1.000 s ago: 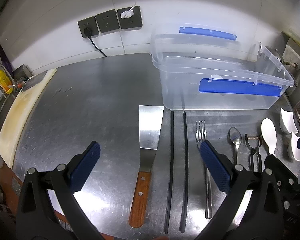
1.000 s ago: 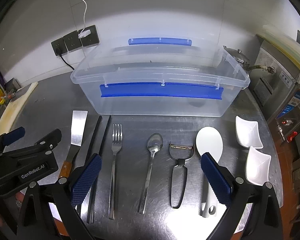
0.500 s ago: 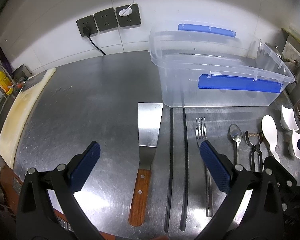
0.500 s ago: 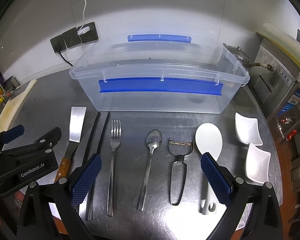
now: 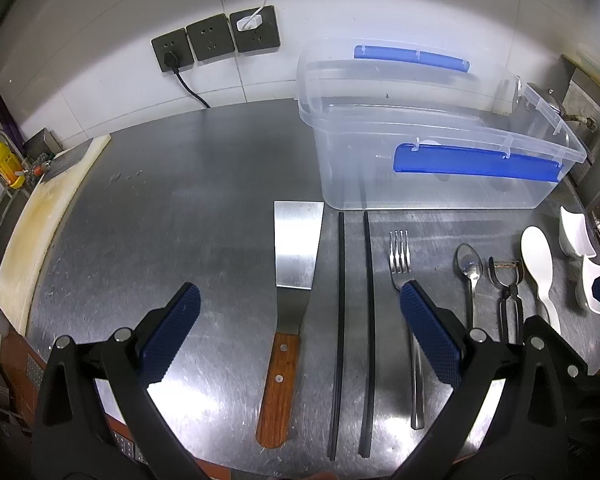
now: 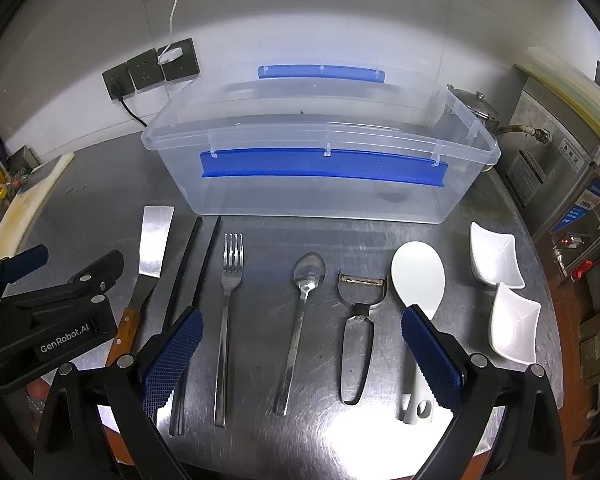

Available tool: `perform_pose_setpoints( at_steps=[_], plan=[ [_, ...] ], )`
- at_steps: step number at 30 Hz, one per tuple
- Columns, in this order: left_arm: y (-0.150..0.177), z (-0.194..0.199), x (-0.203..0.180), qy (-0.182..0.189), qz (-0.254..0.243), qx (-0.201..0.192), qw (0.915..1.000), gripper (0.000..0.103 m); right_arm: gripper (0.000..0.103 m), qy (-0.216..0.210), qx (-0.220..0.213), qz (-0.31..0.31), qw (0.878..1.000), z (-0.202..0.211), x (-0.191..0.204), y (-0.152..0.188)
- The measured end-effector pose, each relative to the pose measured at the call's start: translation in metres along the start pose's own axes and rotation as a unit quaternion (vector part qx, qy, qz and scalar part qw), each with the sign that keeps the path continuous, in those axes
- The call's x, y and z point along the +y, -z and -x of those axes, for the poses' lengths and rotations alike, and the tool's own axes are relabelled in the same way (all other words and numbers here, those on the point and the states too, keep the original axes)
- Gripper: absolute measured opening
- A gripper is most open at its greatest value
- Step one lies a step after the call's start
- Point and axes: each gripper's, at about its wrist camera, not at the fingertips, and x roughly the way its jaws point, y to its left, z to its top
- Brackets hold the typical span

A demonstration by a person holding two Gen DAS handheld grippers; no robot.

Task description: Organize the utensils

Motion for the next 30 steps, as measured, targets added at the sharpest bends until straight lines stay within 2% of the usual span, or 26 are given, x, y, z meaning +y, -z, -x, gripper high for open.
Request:
perform_pose_setpoints(
  at_steps=[30],
  plan=[
    [-0.001,-0.007,0.007,-0.005,0.007,0.016,0.9998,0.096,0.099,0.004,0.018,0.005,1.0,-0.011,0.003,-0.004]
  ],
)
